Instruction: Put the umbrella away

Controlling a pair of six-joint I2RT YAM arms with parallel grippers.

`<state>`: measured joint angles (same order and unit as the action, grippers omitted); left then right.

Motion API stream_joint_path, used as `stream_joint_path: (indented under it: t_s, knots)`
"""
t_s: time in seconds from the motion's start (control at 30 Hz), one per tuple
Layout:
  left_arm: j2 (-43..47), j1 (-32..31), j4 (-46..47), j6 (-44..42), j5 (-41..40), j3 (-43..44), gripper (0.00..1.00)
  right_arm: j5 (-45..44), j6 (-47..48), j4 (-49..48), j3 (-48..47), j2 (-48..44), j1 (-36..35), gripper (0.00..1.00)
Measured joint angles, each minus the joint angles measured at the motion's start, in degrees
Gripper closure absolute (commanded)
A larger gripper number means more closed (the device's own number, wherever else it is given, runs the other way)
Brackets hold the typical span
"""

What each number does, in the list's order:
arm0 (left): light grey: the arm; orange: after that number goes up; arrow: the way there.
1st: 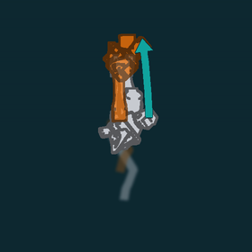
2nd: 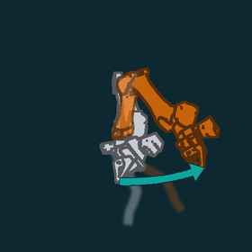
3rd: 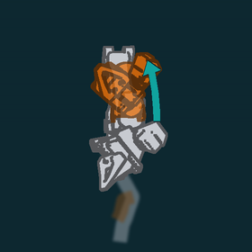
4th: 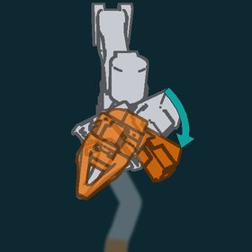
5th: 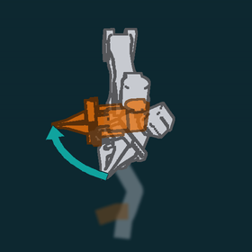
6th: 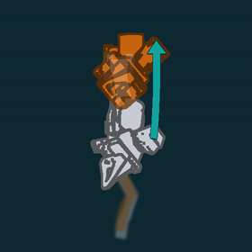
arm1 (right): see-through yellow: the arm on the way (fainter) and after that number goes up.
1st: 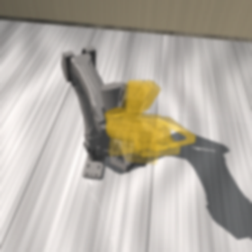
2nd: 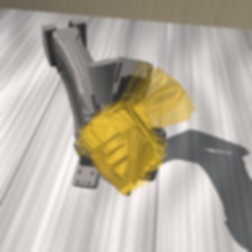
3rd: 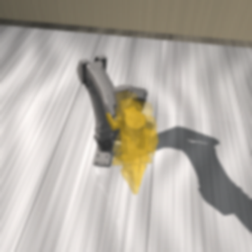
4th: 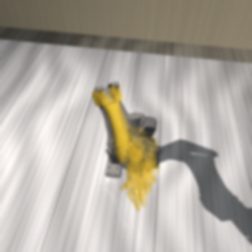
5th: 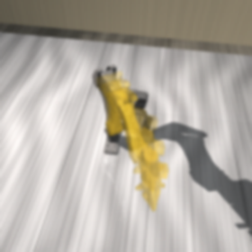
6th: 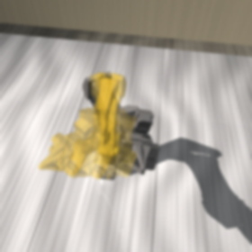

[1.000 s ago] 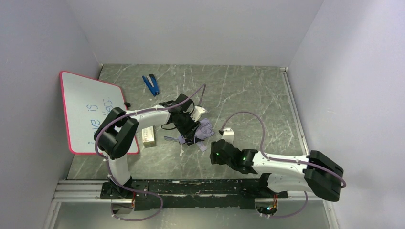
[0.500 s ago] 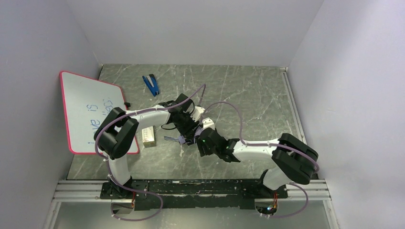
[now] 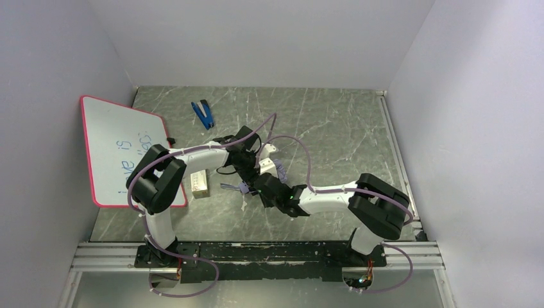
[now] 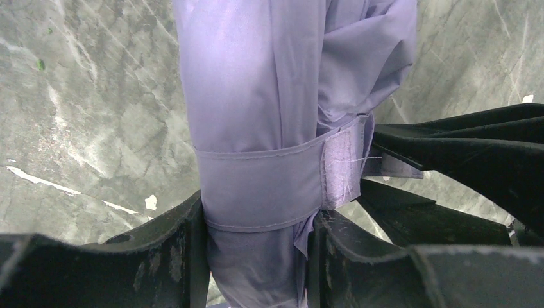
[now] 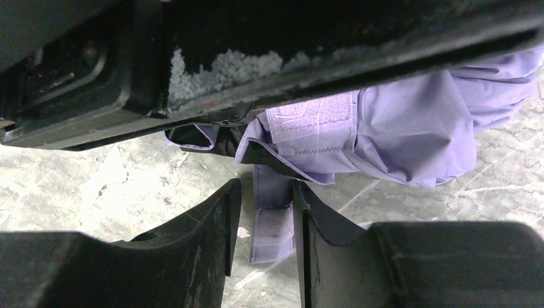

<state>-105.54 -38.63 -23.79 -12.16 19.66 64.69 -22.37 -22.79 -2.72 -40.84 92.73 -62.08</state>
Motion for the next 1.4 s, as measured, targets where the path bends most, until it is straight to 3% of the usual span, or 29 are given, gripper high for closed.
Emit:
stream_joint_path:
  t_s: [0.1,0.27,0.37,0.63,1.03,1.4]
  knots:
    - [0.0,0.0,0.0,0.0,0.0,0.0,0.95,-0.4,-1.4,0.4,0.0,0.0,0.0,0.63]
    - [0.0,0.0,0.0,0.0,0.0,0.0,0.95,-1.6,-3.4,0.7,0.2,0.0,-0.3,0.8]
    - [0.0,0.0,0.0,0.0,0.0,0.0,0.95,-2.9,-4.5,1.6,-0.2,0.2,-0.3,1.0]
    - [0.0,0.0,0.0,0.0,-0.2,0.0,0.95,-4.8,-6.6,3.6,-0.7,0.0,-0.2,1.0]
    - [0.0,-1.2,0.3,1.1,0.0,0.0,0.95,-2.5,-14.5,3.3,10.1,-18.2,1.9,1.0]
    - [0.1,-1.7,0.1,2.9,-0.1,0.0,0.95,-0.7,-16.5,5.7,13.9,-25.0,0.3,1.0]
